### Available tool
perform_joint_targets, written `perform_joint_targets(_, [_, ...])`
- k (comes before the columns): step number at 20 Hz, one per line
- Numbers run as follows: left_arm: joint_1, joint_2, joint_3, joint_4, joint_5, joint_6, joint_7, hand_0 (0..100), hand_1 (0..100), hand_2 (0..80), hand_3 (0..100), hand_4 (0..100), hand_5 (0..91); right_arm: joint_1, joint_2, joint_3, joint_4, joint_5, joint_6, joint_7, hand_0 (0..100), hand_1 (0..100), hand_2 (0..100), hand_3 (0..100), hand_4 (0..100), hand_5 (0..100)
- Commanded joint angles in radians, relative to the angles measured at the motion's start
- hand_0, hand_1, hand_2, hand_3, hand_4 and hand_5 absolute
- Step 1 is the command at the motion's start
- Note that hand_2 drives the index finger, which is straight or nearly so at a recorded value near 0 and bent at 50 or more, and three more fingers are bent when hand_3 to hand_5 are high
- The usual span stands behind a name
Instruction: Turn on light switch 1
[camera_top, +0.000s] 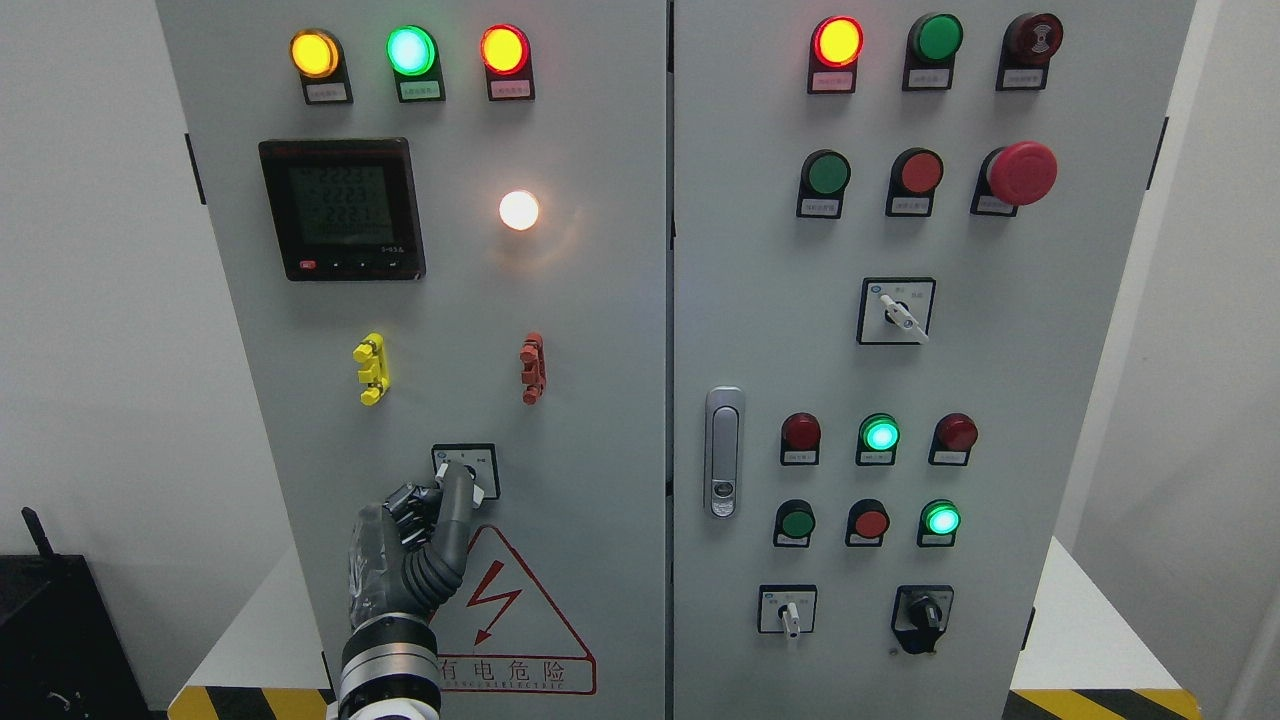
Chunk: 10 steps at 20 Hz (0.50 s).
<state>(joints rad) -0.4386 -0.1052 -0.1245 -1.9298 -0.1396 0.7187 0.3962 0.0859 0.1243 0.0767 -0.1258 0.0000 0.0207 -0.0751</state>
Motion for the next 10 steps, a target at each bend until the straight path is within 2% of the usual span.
perform_joint_targets(1, [0.000, 0.001, -0.001, -0.001, 0.000, -0.004, 0.000, 42, 36, 68.4, 86, 93, 85.4, 0.000, 0.000, 0.000, 0.000, -0.025, 0.001, 0.000, 0, 0, 0, 0, 0, 0])
perform_joint_targets(10, [-0.002, -0.001, -0.006, -0.001, 0.000, -0.005, 0.000, 28, 34, 68.9, 87, 93, 85.4, 0.000, 0.000, 0.000, 0.000, -0.025, 0.001, 0.000, 0, 0, 0, 0, 0, 0])
